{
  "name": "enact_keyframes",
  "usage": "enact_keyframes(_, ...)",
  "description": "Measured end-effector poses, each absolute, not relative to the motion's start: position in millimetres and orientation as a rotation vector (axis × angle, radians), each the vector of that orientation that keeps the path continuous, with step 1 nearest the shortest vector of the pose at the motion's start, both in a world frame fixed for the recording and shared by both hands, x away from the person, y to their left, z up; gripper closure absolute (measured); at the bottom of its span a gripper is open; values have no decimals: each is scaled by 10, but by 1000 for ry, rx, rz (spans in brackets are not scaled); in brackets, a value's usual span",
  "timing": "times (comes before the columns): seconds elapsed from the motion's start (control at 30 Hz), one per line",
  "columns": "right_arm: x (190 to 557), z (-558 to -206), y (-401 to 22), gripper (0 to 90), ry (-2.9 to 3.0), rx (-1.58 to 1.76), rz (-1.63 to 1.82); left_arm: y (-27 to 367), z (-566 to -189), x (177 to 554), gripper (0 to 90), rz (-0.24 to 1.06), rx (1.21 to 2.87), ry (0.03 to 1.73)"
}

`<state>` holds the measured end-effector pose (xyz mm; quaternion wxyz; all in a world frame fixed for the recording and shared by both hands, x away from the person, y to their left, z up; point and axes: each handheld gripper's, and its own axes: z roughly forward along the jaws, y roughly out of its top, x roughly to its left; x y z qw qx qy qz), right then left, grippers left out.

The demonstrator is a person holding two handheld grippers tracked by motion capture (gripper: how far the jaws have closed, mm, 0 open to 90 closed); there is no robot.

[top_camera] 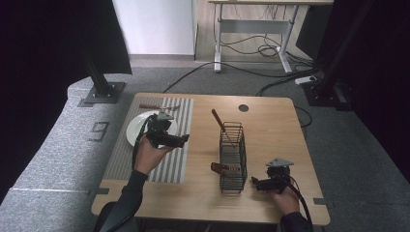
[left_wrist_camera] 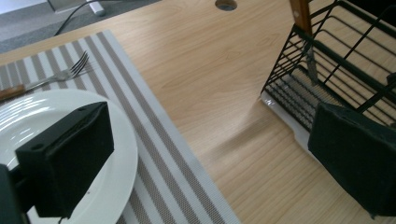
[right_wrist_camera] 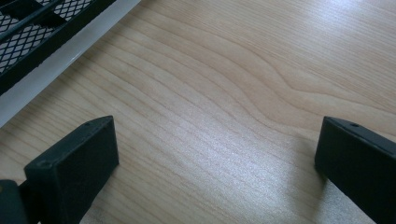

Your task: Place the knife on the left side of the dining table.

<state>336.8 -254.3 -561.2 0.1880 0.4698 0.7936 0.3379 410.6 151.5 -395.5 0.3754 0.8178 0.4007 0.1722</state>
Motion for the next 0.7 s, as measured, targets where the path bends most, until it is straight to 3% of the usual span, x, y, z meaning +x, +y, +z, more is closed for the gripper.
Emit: enact_keyframes(0.7, 3369, -5613, -2542, 0, 2230, 1322, 951, 928, -3745, 4396, 19, 411, 2129, 991)
